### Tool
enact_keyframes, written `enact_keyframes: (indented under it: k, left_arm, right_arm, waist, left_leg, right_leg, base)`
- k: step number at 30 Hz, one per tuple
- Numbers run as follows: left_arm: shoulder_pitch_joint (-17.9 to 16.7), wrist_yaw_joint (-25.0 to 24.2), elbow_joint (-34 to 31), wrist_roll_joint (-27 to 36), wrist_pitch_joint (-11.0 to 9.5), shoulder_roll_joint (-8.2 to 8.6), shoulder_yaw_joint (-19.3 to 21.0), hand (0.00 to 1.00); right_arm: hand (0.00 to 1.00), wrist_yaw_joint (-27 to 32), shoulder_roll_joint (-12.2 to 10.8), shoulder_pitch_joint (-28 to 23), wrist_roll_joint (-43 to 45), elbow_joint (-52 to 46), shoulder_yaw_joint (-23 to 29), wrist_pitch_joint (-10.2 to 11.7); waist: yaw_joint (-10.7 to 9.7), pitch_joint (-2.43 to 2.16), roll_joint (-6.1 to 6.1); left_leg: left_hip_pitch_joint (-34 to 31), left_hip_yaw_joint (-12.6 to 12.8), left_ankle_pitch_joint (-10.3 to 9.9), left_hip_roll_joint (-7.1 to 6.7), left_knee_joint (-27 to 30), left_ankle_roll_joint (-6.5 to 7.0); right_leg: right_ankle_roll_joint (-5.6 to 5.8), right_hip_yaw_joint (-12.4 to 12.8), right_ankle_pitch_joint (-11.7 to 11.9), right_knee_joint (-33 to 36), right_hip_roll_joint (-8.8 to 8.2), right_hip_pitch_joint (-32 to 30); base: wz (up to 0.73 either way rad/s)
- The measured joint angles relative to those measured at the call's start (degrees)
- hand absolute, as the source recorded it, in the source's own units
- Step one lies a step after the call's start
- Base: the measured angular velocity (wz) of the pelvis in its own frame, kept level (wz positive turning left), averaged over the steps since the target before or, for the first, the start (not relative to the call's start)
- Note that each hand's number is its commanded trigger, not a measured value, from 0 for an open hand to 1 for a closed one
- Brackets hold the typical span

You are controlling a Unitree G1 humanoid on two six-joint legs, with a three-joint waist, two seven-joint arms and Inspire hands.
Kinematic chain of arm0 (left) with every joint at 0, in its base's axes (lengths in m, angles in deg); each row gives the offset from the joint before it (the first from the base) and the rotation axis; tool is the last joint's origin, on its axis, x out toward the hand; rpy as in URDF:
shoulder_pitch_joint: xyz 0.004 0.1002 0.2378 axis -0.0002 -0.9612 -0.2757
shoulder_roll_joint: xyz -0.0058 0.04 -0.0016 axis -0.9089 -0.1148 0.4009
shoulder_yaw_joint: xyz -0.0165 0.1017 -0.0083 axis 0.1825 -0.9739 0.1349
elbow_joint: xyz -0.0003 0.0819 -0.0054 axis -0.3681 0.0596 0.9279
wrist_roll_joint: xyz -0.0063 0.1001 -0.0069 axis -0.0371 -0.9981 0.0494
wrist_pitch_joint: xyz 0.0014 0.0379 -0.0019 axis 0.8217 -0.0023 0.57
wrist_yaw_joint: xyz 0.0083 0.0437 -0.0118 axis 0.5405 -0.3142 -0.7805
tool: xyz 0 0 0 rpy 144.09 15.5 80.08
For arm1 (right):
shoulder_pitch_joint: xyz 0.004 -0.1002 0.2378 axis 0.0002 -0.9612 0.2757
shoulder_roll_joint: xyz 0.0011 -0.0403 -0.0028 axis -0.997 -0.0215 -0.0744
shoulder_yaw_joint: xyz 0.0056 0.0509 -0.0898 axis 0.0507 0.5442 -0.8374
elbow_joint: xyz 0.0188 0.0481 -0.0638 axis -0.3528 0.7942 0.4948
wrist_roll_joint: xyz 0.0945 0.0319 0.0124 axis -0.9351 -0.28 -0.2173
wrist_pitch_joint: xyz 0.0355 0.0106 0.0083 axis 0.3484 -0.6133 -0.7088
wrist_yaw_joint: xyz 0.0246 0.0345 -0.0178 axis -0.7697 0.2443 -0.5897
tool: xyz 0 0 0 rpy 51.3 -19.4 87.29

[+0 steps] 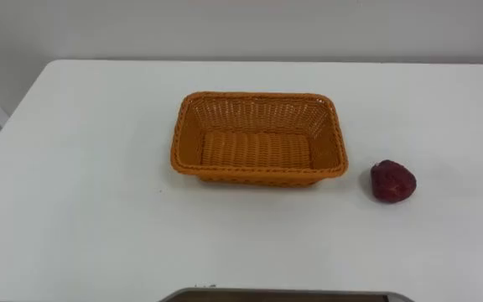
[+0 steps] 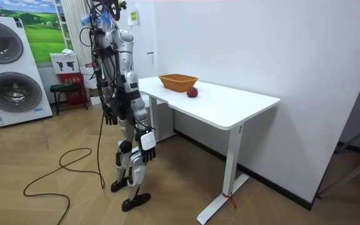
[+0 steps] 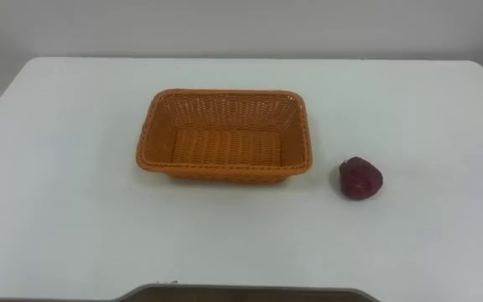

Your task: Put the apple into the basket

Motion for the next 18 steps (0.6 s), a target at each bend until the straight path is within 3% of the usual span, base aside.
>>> enact_keyframes:
  k: [12, 18]
  left_arm:
    - [0.2, 0.0, 0.0, 0.1, -0.3, -0.01, -0.1, 0.0]
    - [0.5, 0.9, 0.0, 0.1, -0.9, -0.01, 0.4, 0.0]
  right_arm:
    - [0.0, 1.3, 0.0, 0.1, -1.2, 0.0, -0.1, 0.1]
    - [0.0, 5.2, -0.1, -0.3, -11.3, 0.0, 1.4, -0.1]
  waist:
    - [0.1, -0.07, -0.23]
    - [0.2, -0.08, -0.21]
  left_leg:
    - [0.0, 0.1, 0.0, 0.0, 0.1, 0.0]
    - [0.1, 0.4, 0.0, 0.06, 0.0, 0.0]
  right_leg:
    - [0.0, 0.1, 0.0, 0.1, 0.0, -0.1]
    - [0.0, 0.4, 0.0, 0.2, 0.04, 0.0]
  base:
    - [0.0]
    - [-0.02]
